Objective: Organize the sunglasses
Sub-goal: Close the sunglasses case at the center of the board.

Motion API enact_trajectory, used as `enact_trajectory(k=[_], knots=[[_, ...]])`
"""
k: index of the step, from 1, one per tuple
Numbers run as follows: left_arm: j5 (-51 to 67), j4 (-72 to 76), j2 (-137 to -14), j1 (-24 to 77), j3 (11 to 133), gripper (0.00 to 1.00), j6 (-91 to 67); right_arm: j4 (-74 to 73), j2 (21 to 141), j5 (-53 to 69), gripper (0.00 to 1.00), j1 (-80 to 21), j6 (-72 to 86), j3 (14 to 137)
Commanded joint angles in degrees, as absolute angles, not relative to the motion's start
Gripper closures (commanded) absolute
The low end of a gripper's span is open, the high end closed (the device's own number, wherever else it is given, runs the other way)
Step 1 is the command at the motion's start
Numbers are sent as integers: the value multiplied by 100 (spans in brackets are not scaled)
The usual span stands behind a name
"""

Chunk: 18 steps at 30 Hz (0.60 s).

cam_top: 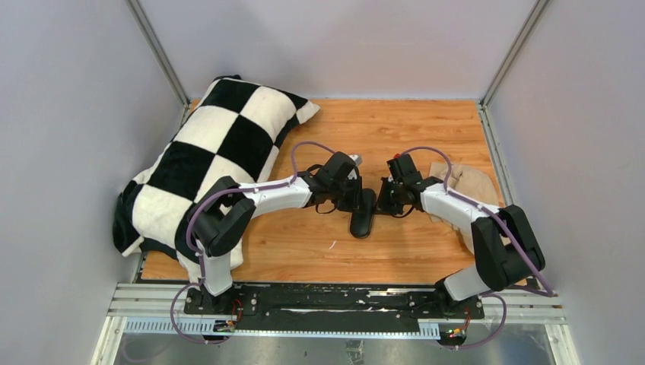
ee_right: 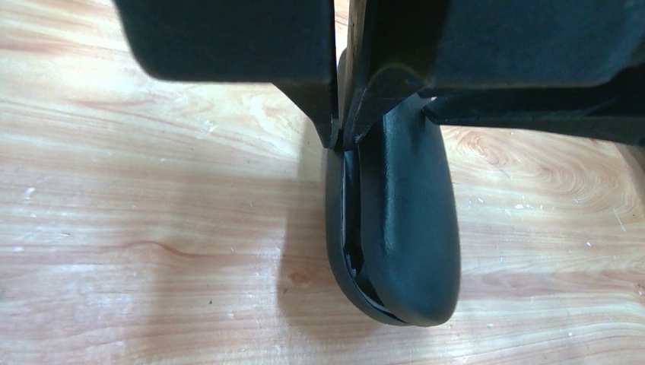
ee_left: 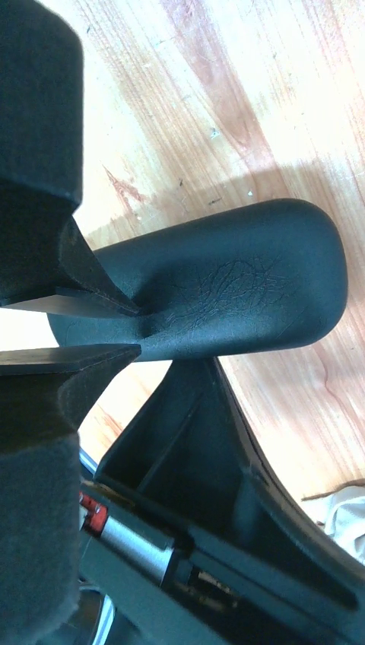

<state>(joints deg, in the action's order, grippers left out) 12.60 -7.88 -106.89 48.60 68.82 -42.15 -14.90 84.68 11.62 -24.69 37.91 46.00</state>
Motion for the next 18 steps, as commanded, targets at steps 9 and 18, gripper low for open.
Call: enact_trajectory(k=[9,18], knots=[[991,-1348,-10578,4913,6940,71,-3960,-1983,7498,1317,68,-2434,3665,4485],[948,-1413,-10443,4919,6895,70,-3955,-2206,6955,871,67,-2424,3684,4325]])
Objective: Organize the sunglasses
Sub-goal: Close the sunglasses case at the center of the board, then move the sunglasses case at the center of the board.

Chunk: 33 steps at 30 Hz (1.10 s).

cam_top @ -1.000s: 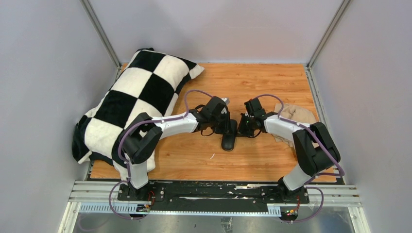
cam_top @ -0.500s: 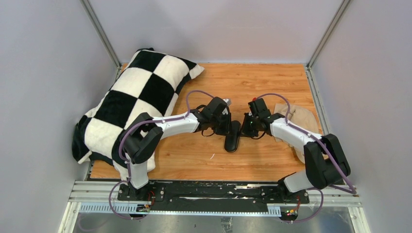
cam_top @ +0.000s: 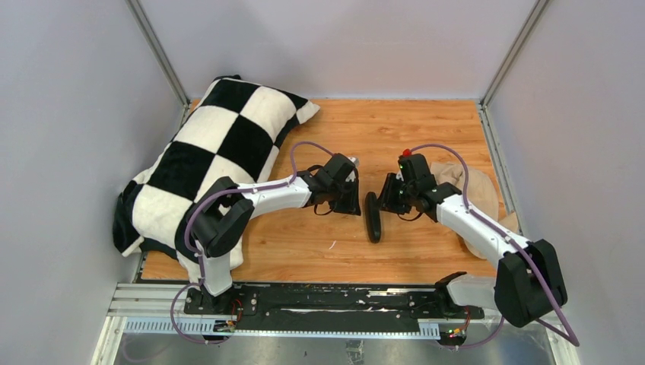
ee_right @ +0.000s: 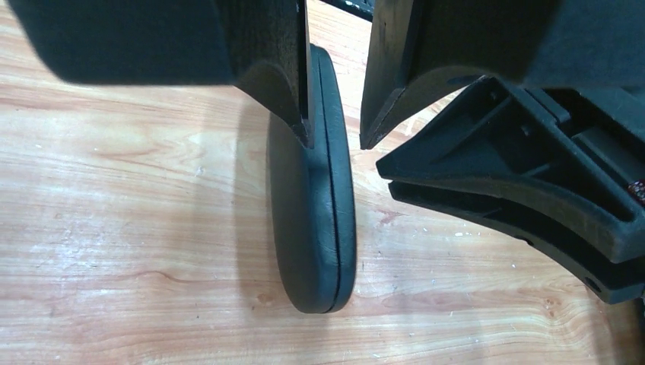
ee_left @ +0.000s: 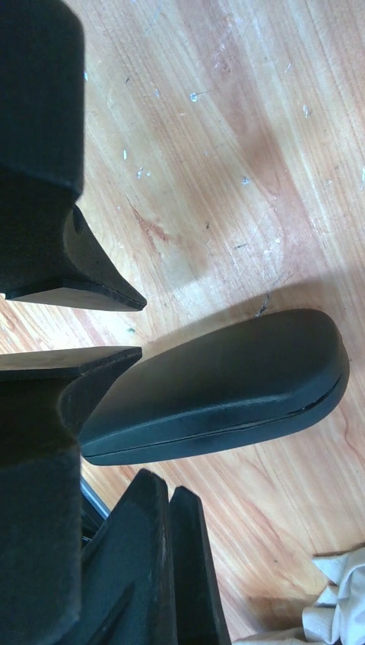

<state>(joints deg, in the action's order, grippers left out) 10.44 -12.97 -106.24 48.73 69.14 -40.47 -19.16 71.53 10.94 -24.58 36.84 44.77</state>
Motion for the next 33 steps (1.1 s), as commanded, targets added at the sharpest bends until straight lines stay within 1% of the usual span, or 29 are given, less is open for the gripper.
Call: enact_trajectory(k=[1,3,4,7,9,11,13,15,18,22,24,25,27,28,29,30,31,32,33], knots=[[938,-1415,-10432,4920,6884,70,-3962,-2226,6933,844,67,-2423,3675,4317],[942,-1408,-10420,4922,6885,70,-3972,-2248,6933,857,66,-2421,3649,4315],[947,-1414,-10411,4926,6883,70,-3977,-2243,6946,892,64,-2430,3617,4322],[948,-1433,-10362,4931,6879,70,-3969,-2232,7015,1109,50,-2423,3420,4397],[945,-1475,-10305,4931,6867,70,-3957,-2243,7040,1245,42,-2425,3264,4473],[917,-1511,-10215,4931,6849,69,-3944,-2258,7011,1280,36,-2426,3145,4519],[857,-1575,-10085,4931,6838,68,-3909,-2283,7002,1304,34,-2423,3001,4557],[769,-1675,-9948,4931,6843,67,-3867,-2298,7087,1392,25,-2425,2869,4590],[576,-1871,-9717,4931,6832,66,-3797,-2384,7358,1547,23,-2428,2750,4647],[424,-2011,-9456,4931,6724,65,-3754,-2305,7557,1395,23,-2544,2756,4521],[361,-2035,-9381,4931,6671,64,-3761,-2296,7640,1237,26,-2590,2752,4496],[343,-2042,-9368,4931,6653,64,-3766,-2266,7683,1215,31,-2601,2760,4492],[343,-2043,-9395,4925,6651,64,-3778,-2190,7757,1244,41,-2599,2783,4508],[343,-2057,-9421,4922,6666,64,-3786,-2156,7814,1262,48,-2601,2788,4527],[355,-2064,-9447,4922,6687,64,-3788,-2127,7851,1265,54,-2602,2803,4545],[366,-2081,-9466,4922,6711,64,-3788,-2105,7895,1268,57,-2602,2811,4564],[375,-2081,-9473,4917,6726,64,-3788,-2093,7938,1258,62,-2602,2808,4588],[382,-2080,-9477,4916,6732,64,-3784,-2091,7989,1258,65,-2603,2788,4619],[375,-2082,-9473,4913,6740,64,-3772,-2092,8042,1255,70,-2594,2786,4655]])
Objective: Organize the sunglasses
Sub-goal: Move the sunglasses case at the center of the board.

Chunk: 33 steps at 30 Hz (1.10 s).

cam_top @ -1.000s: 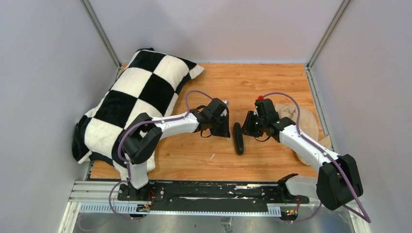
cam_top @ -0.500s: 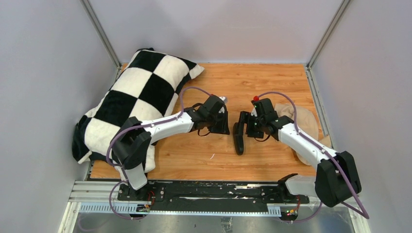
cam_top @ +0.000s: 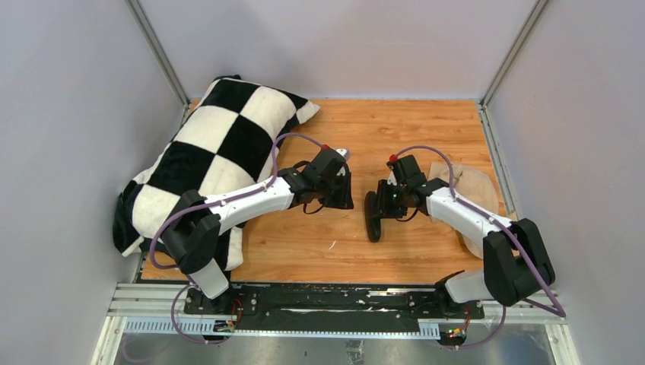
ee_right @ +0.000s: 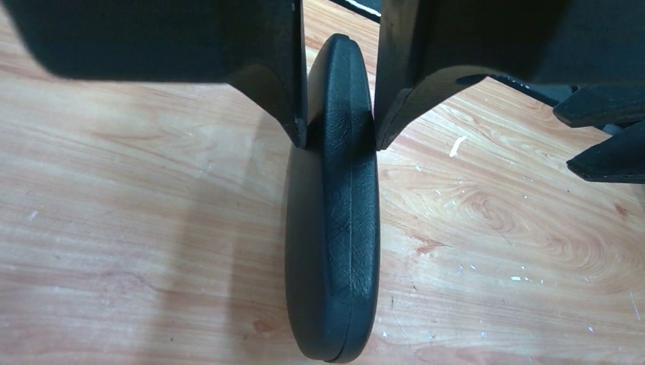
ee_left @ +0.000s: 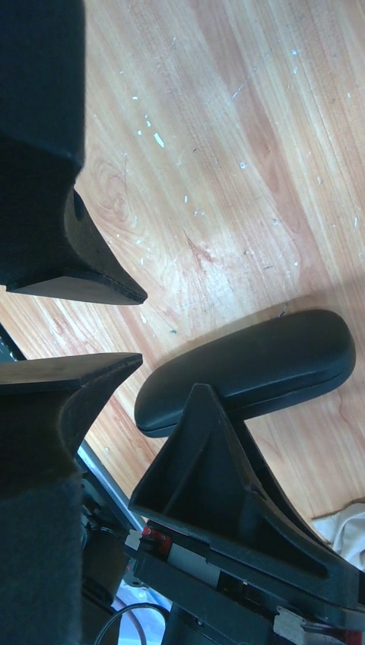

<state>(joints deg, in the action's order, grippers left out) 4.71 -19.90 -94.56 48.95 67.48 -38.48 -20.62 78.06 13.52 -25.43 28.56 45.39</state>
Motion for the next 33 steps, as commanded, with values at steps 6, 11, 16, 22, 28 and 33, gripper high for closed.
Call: enact_trajectory(k=[6,11,16,22,28,33], knots=[[264,-2171,-9373,4879,6718,64,-3734,-2018,8171,1288,78,-2314,2734,4922],[-61,-2473,-9199,4878,6738,64,-3593,-1406,8539,1959,77,-1568,2809,5218],[-202,-2502,-9041,4869,6631,64,-3589,-907,9837,2715,76,-973,2870,6063],[-255,-2529,-8870,4860,6469,64,-3647,-894,11085,3088,73,-471,3062,6995],[-404,-2623,-8615,4806,6377,61,-3657,-1564,10989,2392,35,-370,2810,7324],[-475,-2818,-8355,4717,6546,59,-3579,-2129,10060,1608,7,-369,2530,7400]])
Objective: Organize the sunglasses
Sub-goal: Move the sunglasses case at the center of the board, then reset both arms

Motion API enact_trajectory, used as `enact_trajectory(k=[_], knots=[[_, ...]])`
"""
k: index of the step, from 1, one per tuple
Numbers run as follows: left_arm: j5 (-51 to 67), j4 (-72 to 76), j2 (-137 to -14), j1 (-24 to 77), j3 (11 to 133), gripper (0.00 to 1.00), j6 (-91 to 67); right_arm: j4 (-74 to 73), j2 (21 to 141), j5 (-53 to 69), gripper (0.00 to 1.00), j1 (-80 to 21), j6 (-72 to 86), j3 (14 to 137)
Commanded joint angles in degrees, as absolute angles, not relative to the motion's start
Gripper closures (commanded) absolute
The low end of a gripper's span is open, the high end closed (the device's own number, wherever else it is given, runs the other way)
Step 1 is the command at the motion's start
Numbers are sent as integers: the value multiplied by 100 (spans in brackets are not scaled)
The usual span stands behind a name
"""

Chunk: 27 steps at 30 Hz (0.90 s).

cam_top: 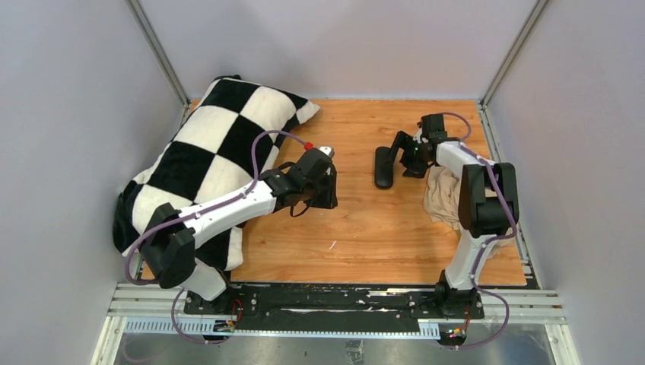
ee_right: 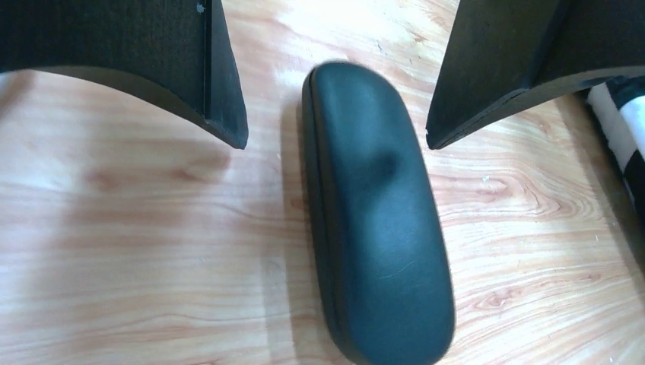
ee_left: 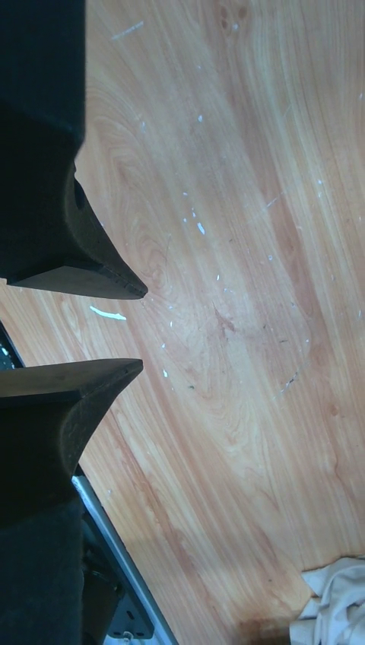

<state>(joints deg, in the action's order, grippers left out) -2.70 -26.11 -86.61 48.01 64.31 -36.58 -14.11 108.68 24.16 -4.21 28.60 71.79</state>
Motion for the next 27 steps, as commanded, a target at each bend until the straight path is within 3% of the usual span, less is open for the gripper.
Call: enact_trajectory(k=[1,13,20,23,27], knots=[[-515,-2875,-8267,4692,6588,59,-3551,-2278,9830,1425,6,-369,2456,7433],[-1370,-2535,-6061,4474,6915,52,-2497,-3608,6549,531,0,-599,1613,8064],[-2370,-2691,-4948,4474,6796,49,-1839,-3867,5512,488,0,-598,1620,7055],[-3017,-2803,-4642,4474,6481,42,-1881,-3906,5263,314,0,-598,1697,6608],[-3184,-3045,-4421,4474,6339,40,-2078,-3747,5213,366,0,-598,1731,6313]])
